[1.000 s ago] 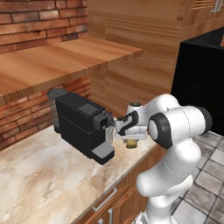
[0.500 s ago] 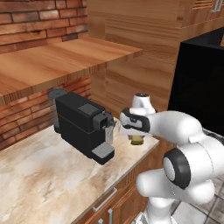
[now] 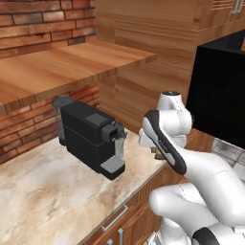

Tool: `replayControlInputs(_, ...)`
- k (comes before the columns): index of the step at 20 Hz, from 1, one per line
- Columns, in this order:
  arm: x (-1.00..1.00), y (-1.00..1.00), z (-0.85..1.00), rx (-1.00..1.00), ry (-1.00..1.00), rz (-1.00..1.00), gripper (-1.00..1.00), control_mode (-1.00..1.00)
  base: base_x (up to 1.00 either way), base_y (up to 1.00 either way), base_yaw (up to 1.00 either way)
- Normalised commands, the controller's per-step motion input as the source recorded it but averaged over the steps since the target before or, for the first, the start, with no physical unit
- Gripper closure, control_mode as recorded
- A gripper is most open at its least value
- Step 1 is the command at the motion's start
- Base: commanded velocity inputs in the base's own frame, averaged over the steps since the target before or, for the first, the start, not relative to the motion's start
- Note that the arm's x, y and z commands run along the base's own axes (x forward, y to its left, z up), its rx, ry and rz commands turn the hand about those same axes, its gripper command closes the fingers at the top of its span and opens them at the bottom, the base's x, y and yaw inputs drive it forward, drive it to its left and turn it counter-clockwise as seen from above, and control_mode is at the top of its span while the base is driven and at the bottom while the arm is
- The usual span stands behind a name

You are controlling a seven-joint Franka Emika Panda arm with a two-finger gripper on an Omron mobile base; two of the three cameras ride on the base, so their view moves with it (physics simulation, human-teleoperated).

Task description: Place the sponge inside the microwave to prepare for sanitizing.

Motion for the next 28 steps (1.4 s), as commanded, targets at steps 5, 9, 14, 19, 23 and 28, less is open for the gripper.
replayControlInputs(5, -1.00, -0.15, 0.70, 0.00, 0.00, 0.00, 1.00, -1.00, 0.00, 0.00, 0.00)
replayControlInputs(9, -1.00, -0.11, 0.42, 0.00, -0.07, 0.00, 1.00, -1.00, 0.00, 0.00, 0.00)
replayControlInputs(14, -0.63, -0.13, 0.51, 0.00, -0.01, 0.00, 1.00, -1.00, 0.00, 0.00, 0.00)
replayControlInputs(19, -0.27, -0.03, 0.28, -0.04, 0.00, 0.00, 1.00, -1.00, 0.00, 0.00, 0.00)
replayControlInputs(23, -0.05, 0.00, 0.00, 0.00, 0.00, 0.00, 1.00, -1.00, 0.00, 0.00, 0.00)
replayControlInputs(28, 0.00, 0.00, 0.00, 0.00, 0.00, 0.00, 1.00, -1.00, 0.00, 0.00, 0.00)
